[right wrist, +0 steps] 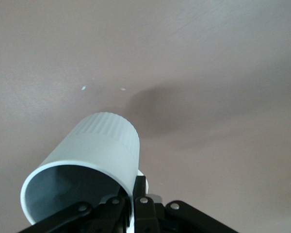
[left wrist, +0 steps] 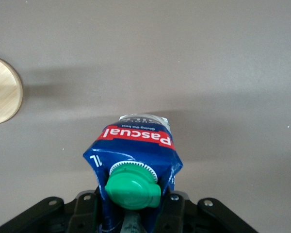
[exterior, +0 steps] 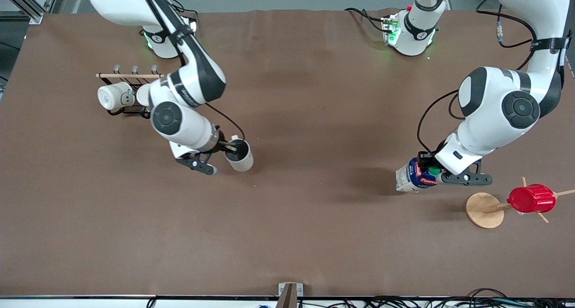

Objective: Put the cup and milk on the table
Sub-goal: 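Carry the mug and carton toward each other at the table middle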

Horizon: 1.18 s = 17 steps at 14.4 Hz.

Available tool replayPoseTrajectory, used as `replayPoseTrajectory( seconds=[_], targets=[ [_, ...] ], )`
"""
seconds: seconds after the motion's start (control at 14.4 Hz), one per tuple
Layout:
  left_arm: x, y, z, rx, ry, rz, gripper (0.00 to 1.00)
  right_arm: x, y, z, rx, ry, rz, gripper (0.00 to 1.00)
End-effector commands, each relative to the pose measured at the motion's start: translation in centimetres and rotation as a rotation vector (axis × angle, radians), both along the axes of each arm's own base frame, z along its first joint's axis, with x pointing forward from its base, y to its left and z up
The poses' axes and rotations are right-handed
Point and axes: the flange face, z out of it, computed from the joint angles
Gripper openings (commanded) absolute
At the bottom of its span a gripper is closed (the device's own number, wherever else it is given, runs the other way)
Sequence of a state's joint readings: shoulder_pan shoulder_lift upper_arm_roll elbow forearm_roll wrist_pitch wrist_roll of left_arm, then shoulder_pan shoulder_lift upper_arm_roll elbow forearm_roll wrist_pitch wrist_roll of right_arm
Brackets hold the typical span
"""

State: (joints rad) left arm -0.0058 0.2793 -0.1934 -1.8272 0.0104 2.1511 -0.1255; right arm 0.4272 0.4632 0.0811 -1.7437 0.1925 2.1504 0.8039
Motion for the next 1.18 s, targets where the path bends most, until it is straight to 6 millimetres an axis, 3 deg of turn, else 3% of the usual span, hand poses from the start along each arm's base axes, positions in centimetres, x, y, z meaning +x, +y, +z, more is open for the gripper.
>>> replayPoseTrajectory(
  seconds=[0.0,0.14,0.63,0.77,0.97,1.11],
  targets=[
    [0.3,-2.7,3.4,-0.012,-0.02,-0.024,0.0,0.6,4.9,-2.0,0.009,0.002,-0.079,0.02],
    [-0.2,-5.1,3.9,-0.018,-0.027,-0.008,0.0,0.4,7.7,-3.4,0.002,0.009,-0.098,0.02],
    [-2.1,-15.0,3.3,-0.035,-0.018,-0.046,0.0,-0.6,9.6,-5.7,-0.004,0.013,-0.081,0.1],
    [-2.5,-19.5,2.8,-0.045,-0.024,-0.089,0.0,-0.4,9.7,-5.4,0.004,0.006,-0.084,0.23],
    [-3.2,-23.8,1.9,-0.057,-0.014,-0.031,0.0,0.6,9.0,-3.7,0.006,-0.012,-0.103,0.5],
    [-4.2,-27.3,0.8,-0.064,0.001,-0.006,0.0,0.7,8.6,-1.8,0.005,-0.018,-0.103,0.73]
  ],
)
